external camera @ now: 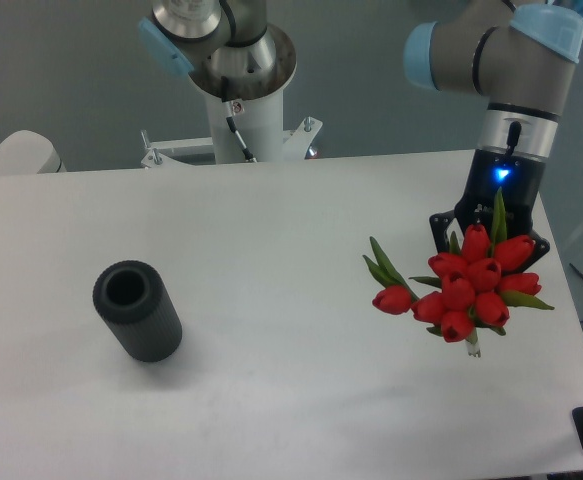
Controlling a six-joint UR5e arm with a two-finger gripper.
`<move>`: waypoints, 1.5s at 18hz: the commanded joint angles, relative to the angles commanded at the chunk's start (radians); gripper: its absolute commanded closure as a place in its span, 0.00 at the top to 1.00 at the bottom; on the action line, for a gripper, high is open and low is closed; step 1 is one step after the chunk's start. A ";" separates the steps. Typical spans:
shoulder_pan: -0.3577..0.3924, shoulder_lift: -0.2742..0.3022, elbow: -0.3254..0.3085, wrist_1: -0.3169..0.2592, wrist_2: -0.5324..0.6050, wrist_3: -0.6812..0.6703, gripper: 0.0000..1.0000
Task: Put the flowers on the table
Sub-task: 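Hold the red tulip bunch in the gripper and move it toward the table center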
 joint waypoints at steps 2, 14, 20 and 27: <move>0.000 0.000 0.000 0.000 0.000 0.000 0.17; -0.011 0.008 -0.008 -0.002 0.095 0.055 0.17; -0.081 0.017 -0.011 -0.003 0.297 0.092 0.17; -0.216 0.015 -0.060 -0.005 0.633 0.173 0.17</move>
